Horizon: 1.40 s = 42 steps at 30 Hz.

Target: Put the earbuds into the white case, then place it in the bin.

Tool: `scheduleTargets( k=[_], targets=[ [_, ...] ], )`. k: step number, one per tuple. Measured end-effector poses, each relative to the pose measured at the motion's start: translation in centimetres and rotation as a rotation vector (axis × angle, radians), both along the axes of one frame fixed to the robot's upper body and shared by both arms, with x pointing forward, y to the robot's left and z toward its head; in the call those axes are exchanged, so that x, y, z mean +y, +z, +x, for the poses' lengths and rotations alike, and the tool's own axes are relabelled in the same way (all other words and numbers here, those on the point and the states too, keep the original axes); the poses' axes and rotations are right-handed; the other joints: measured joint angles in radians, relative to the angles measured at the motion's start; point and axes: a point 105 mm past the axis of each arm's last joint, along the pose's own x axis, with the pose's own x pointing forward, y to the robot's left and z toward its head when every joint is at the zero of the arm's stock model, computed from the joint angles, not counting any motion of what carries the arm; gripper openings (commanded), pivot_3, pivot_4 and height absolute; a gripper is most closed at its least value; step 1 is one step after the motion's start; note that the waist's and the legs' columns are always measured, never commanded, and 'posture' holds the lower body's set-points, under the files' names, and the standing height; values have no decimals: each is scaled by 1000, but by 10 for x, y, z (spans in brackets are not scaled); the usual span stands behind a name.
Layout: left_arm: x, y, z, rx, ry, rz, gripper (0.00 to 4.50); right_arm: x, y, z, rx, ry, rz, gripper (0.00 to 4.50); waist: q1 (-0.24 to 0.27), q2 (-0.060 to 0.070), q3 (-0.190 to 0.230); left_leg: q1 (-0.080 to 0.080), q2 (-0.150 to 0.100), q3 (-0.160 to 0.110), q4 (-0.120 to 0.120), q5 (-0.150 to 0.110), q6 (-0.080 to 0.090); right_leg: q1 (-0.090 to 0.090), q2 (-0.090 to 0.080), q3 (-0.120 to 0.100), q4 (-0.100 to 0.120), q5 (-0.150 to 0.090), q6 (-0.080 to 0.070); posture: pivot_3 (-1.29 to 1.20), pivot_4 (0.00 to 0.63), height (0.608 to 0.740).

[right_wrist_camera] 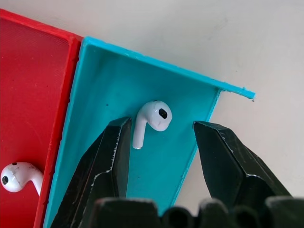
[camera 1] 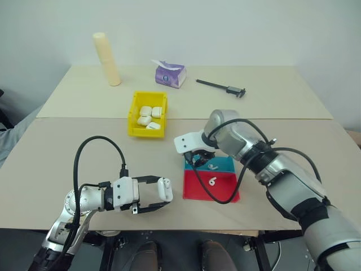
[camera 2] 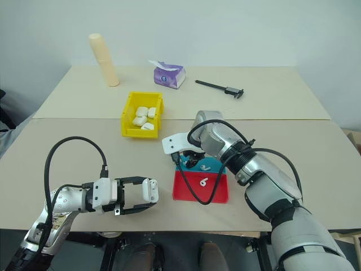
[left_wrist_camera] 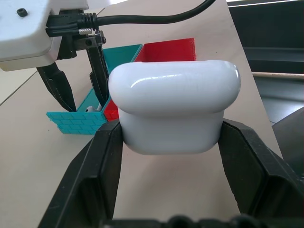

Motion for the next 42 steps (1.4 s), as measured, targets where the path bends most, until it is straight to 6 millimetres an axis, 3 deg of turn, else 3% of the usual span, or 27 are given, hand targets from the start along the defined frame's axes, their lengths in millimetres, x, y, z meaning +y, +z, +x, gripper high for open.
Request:
scheduleTargets(
  k=[3, 22, 25, 37, 39, 42],
  targets=[
    [0, -1, 1, -2, 5, 7, 2762, -1, -2, 0, 0, 0, -2, 1685, 0, 0, 0, 0, 0, 0, 0, 0, 0, 0, 0, 0, 0, 0, 0, 0, 150, 740],
    [0, 0, 0, -21, 1, 8, 2762, 3, -3, -4, -15, 23, 4, 1685, 0, 0, 0, 1, 0, 0, 0, 0, 0, 1, 0, 0, 0, 0, 0, 0, 150, 740],
    [0, 0, 0, -26, 1, 9, 2762, 2, -4, -4, -22, 22, 0, 1104, 0, 0, 0, 1, 0, 0, 0, 0, 0, 1, 0, 0, 0, 0, 0, 0, 150, 740],
    [0, 0, 1, -32, 1, 4, 2762, 0, -2, -5, -33, 11, 42, 1104, 1, 0, 0, 0, 0, 0, 0, 0, 0, 1, 0, 0, 0, 0, 0, 0, 150, 740],
    [-1, 5, 3, -37, -4, -15, 2762, -3, 5, -7, -34, -3, 74, 1104, 2, 0, 0, -1, 0, 0, 0, 0, 0, 0, 0, 0, 0, 0, 0, 0, 150, 740],
    [-3, 14, 5, -48, -16, -45, 2762, -8, 36, -7, -79, -47, 188, 1104, 4, 0, 0, -1, 0, -1, 0, 0, 0, 0, 0, -1, 0, 0, 0, 0, 150, 740]
  ],
)
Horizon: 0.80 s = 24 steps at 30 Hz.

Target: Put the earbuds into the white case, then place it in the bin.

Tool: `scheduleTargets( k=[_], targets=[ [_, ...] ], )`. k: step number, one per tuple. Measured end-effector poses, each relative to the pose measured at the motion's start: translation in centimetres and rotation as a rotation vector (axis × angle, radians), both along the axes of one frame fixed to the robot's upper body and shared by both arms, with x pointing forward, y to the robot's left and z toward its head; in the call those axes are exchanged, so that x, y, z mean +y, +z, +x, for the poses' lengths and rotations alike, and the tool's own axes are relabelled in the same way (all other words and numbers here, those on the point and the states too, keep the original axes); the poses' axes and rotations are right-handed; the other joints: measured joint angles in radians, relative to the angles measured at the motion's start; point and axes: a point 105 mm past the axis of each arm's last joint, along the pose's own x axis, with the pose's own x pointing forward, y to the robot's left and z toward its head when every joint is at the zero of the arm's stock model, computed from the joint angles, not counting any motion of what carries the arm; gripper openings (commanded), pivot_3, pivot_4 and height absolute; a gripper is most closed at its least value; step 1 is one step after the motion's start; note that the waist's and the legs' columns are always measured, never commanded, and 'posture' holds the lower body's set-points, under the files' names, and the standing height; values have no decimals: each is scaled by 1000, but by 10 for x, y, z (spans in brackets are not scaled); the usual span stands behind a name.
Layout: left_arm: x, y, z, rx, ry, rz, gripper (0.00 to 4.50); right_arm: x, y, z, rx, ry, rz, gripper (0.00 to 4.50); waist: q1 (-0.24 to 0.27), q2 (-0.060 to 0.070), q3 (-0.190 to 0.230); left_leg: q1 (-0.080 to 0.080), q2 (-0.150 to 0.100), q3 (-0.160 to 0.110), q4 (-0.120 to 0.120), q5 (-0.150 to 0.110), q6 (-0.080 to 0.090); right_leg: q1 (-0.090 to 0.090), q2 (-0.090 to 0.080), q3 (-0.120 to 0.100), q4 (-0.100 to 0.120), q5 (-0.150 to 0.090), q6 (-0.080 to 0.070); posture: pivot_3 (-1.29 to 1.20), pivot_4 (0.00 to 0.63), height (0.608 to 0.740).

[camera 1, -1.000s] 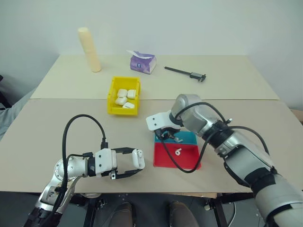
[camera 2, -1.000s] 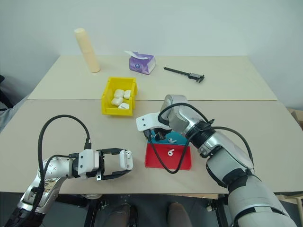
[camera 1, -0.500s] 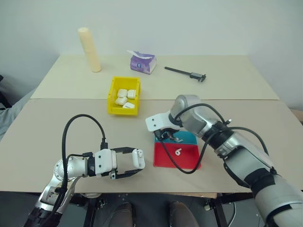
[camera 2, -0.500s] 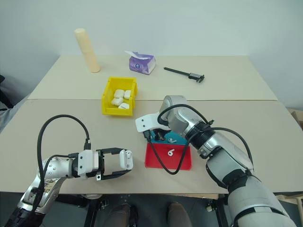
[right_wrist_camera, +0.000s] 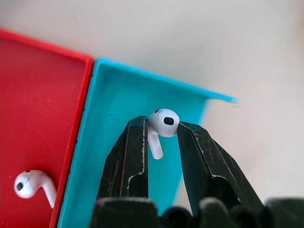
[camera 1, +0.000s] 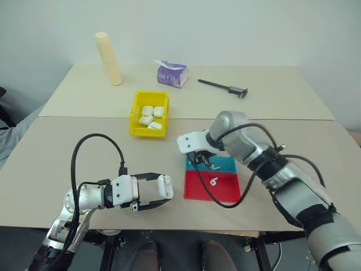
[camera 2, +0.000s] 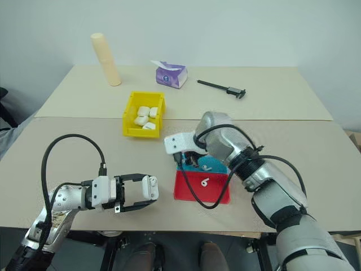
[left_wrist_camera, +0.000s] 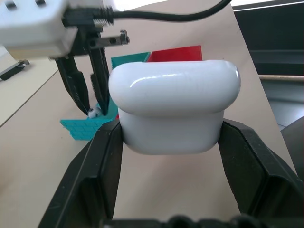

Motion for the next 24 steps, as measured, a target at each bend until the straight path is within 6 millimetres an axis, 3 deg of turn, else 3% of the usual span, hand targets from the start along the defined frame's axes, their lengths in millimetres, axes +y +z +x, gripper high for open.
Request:
scheduleTargets(
  k=[4, 9, 13, 19, 24],
  targets=[
    [-4, 15, 6, -16, -23, -33, 2762, -23, 51, -4, -77, -100, 174, 1104, 2, 0, 0, 1, 0, 0, 0, 0, 0, 1, 0, -1, -1, 0, 0, 0, 150, 740],
    [-14, 36, 15, -9, -50, -127, 2762, -42, 83, -16, -51, -247, 473, 1104, 0, 0, 0, 1, 0, -1, 0, 0, 0, 1, 0, 0, 0, 0, 0, 0, 150, 740],
    [-24, 57, 14, 2, -98, -201, 2762, -60, 116, -42, -34, -268, 738, 1104, 0, 0, 0, 0, 0, -4, 0, 0, 0, 2, 0, -1, -2, 0, 0, 0, 150, 740],
    [-41, 79, 17, 9, -175, -261, 2762, -67, 142, -86, 12, -158, 1166, 1104, -1, -1, 0, 4, 0, -7, 0, 0, 0, 5, 2, -1, 0, 0, 1, 0, 150, 740],
    [-59, 87, 16, 15, -239, -268, 2762, -64, 133, -121, 57, -46, 1398, 1104, -3, -1, 0, 2, -1, -8, 0, 0, 0, 4, 1, 1, -1, 0, 1, 0, 150, 740]
  ],
)
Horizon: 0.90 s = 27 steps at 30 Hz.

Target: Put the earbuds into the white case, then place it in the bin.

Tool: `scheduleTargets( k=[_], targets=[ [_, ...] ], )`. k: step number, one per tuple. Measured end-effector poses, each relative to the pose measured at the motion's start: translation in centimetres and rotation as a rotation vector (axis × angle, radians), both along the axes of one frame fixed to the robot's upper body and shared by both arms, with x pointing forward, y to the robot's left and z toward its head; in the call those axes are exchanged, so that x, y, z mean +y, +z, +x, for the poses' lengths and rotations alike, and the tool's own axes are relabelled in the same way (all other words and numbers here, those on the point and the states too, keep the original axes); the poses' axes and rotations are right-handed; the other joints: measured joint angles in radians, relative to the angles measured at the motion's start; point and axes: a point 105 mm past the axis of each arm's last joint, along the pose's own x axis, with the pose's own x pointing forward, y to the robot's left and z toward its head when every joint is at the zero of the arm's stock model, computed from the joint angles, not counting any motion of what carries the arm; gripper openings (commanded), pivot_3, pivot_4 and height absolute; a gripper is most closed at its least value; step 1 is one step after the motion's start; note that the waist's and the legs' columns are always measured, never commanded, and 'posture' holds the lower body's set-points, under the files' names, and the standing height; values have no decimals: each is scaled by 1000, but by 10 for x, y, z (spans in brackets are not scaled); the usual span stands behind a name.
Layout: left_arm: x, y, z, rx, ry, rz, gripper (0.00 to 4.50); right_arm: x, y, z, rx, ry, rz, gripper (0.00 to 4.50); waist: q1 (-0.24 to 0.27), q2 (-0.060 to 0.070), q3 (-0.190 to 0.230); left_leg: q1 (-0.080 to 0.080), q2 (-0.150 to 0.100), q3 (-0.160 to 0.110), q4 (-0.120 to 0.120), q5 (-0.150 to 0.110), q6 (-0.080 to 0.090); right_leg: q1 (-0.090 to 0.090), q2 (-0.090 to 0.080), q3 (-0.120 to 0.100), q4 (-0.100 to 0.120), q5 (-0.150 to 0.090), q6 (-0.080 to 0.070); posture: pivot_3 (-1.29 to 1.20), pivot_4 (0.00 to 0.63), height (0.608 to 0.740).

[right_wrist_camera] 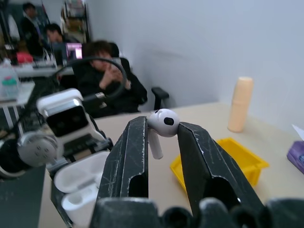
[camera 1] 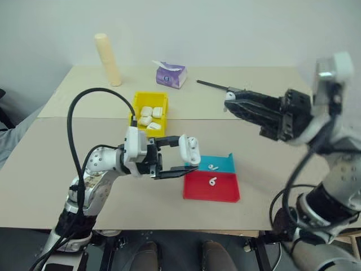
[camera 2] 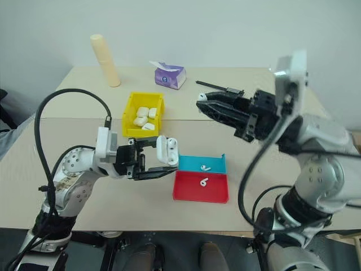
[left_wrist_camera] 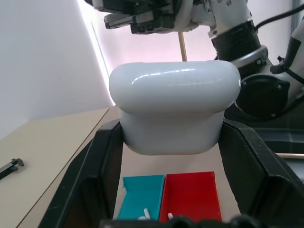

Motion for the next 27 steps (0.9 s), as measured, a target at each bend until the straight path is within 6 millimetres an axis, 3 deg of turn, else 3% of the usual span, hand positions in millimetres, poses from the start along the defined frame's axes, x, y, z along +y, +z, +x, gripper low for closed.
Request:
scheduleTargets(
  k=[9, 27],
  targets=[
    [-6, 5, -2, -23, -42, 14, 2762, 13, -26, -27, 21, 93, 16, 1104, -3, 0, 0, 2, 0, -1, 0, 0, 0, 2, 0, 0, 0, 0, 0, 0, 150, 740],
    [-4, 3, 0, -1, -21, 34, 2762, 34, -52, -27, -36, 124, -101, 1104, 0, -1, 0, 2, 0, -2, 0, 0, 0, 2, 0, 0, -1, 0, 1, 0, 150, 740]
  ],
)
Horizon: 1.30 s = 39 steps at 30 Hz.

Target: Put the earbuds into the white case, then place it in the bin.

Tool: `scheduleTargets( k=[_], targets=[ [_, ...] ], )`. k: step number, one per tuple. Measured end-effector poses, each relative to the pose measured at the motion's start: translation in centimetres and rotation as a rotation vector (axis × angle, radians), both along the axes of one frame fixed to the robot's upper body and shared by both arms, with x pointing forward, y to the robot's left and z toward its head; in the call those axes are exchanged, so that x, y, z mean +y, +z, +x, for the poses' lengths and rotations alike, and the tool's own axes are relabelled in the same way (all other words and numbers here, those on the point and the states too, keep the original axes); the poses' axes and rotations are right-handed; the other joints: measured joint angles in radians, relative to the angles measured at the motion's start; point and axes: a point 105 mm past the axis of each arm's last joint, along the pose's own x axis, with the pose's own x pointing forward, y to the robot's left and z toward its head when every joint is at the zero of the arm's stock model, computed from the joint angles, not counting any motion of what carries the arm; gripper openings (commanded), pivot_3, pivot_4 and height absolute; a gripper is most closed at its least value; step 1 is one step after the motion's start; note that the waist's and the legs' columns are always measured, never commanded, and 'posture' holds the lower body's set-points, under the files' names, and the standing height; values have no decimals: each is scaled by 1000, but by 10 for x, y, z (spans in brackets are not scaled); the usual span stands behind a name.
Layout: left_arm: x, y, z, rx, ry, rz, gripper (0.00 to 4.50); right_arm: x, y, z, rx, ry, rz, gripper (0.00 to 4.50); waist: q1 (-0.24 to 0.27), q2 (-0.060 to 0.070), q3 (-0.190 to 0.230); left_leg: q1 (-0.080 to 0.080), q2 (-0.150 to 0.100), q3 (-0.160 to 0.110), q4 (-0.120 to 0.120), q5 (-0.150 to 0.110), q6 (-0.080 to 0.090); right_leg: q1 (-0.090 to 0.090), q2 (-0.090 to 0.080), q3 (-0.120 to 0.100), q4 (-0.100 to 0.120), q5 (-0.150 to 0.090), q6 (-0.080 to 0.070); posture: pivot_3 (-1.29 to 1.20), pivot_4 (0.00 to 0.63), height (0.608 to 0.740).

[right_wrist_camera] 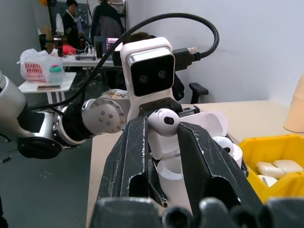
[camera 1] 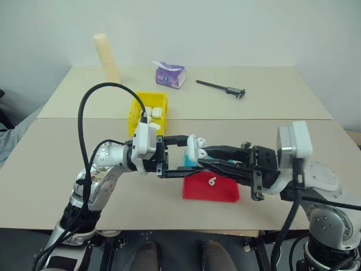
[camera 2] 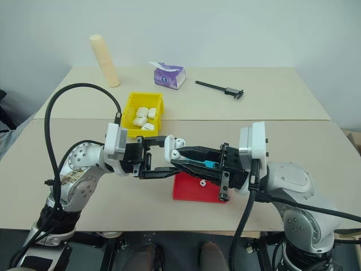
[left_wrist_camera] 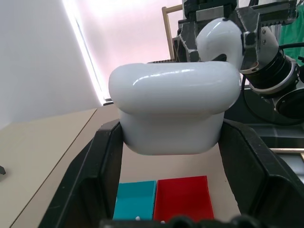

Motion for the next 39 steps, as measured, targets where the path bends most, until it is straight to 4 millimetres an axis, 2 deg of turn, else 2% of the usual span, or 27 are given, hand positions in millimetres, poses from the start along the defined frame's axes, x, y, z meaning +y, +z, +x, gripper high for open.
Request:
scheduleTargets(
  k=[13, 17, 28, 32, 35, 39],
  targets=[
    [-1, 0, -2, -3, -8, -11, 2762, -5, -5, 4, -13, -26, -31, 1104, 0, 0, 0, 0, 0, 0, 0, 0, 0, 0, 0, 0, 0, 0, 0, 0, 150, 740],
    [-1, 1, -1, -3, -6, -14, 2762, -5, -6, 7, -8, -38, -35, 1923, 0, 0, 0, 0, 0, 0, 0, 0, 0, 0, 0, 0, 0, 0, 0, 0, 150, 740],
    [0, -2, 2, 14, 6, -23, 2762, -12, -8, 9, -37, -59, -84, 1923, 2, -1, 0, 0, 0, 0, 0, 0, 0, 0, 0, 0, 0, 0, 0, 0, 150, 740],
    [1, -10, 14, 28, 47, -2, 2762, -23, 3, 16, -58, -93, -96, 1923, 2, -1, 0, 0, 0, 0, 0, 0, 0, 0, 0, 0, 0, 0, 0, 0, 150, 740],
    [-2, -16, 18, 39, 50, 38, 2762, -23, 21, 17, -110, -91, -119, 1350, 0, -1, 1, 0, 0, 0, 0, 0, 0, 0, 0, 0, 0, 0, 0, 0, 150, 740],
    [-12, -16, 19, 26, 23, 89, 2762, -9, 39, 19, -178, -77, -208, 42, 1, -1, 1, 0, 0, 0, 0, 0, 0, 0, 0, 0, -1, 0, 0, 0, 150, 740]
  ],
)
